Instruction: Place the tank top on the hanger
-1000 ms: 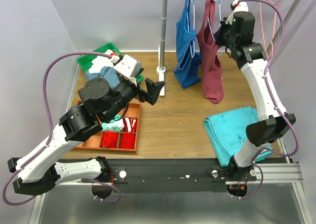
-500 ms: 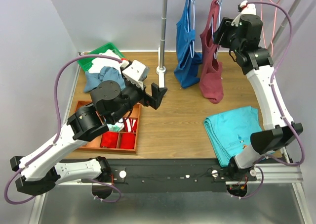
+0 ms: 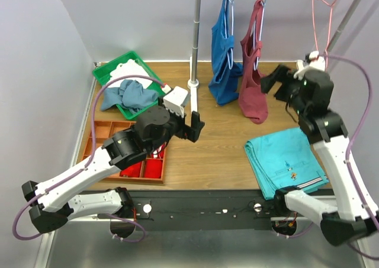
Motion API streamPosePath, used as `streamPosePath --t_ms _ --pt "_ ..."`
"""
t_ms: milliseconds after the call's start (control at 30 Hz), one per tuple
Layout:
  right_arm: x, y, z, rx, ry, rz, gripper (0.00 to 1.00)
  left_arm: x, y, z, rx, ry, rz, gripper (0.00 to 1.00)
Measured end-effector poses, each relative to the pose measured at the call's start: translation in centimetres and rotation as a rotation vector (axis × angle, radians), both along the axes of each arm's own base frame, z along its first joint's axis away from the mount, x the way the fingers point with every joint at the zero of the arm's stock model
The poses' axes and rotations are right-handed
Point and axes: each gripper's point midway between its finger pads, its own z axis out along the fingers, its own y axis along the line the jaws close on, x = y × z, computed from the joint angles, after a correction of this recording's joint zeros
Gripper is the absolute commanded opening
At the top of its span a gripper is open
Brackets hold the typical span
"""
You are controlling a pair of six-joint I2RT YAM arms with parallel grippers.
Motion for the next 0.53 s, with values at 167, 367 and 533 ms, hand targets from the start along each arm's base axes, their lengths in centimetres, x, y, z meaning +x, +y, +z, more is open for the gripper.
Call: streamPosePath --t_ms 167,367,533 --pt "-3.8 -0.3 -6.4 0.071 0.099 -0.013 1.00 -0.4 0.0 -5.7 0.028 0.127 0.030 0.99" --pt "-6.6 1.2 -13.7 0.154 0.255 0.043 1.00 -1.5 1.2 -11.8 0.035 0.249 0.078 0.99" --pt "-8.6 2.8 -17.1 0.211 0.363 0.122 1.00 -1.8 1.4 -13.8 0.028 0.297 0.099 0.99"
